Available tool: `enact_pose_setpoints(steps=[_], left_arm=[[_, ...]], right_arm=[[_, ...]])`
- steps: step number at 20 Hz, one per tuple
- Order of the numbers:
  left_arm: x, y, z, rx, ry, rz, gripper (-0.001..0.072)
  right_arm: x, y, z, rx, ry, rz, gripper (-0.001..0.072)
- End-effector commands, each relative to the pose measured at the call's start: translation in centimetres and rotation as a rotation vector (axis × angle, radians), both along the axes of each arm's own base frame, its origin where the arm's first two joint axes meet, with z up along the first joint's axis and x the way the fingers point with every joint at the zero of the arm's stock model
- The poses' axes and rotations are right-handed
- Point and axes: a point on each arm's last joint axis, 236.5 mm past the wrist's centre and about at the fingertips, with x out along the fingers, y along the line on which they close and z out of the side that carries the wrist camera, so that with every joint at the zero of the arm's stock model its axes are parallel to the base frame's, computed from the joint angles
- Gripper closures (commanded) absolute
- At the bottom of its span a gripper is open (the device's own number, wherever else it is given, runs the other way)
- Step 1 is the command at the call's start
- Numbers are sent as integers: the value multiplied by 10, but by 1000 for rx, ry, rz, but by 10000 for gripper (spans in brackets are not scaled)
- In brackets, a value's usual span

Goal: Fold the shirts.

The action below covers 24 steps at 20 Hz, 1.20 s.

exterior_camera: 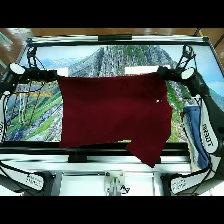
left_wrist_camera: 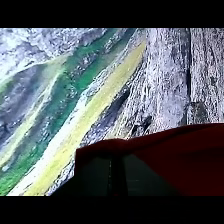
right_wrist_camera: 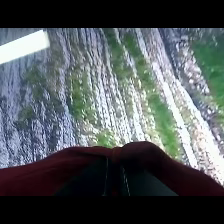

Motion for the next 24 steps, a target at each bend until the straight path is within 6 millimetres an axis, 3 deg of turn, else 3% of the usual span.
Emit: enact_pose_setpoints(steps=[1,9,10,11,12,13,14,17,18,19,22,24], left_arm=[[4,-4,-17,-26,34,16,668],[-15,-16,-26,-45,114,-38,667],[-19,-18,-28,-49,131,-50,618],[-25,-21,-28,-55,152,-65,458],[-33,-25,-26,-74,190,-73,213],[-43,-27,-21,-93,232,-90,148],[-56,-28,-14,-98,272,-129,150],[-99,-22,8,-146,416,-168,194],[-115,-16,16,-147,453,-180,293],[-132,-7,23,-132,490,-188,336],[-186,13,36,-116,554,-144,332],[-242,14,18,-154,617,-110,282]], right_arm=[[-2,9,-27,12,54,12,642],[-12,18,-33,34,107,42,642],[-14,19,-34,37,113,46,576],[-16,20,-33,49,123,46,318],[-20,21,-29,53,132,56,173],[-27,19,-21,47,142,75,170],[-36,14,-9,33,155,92,170],[-86,-23,21,-42,262,137,170],[-110,-39,26,-59,325,148,170],[-138,-53,30,-55,404,166,170],[-219,-83,32,21,614,214,170],[-257,-95,23,74,686,191,171]])
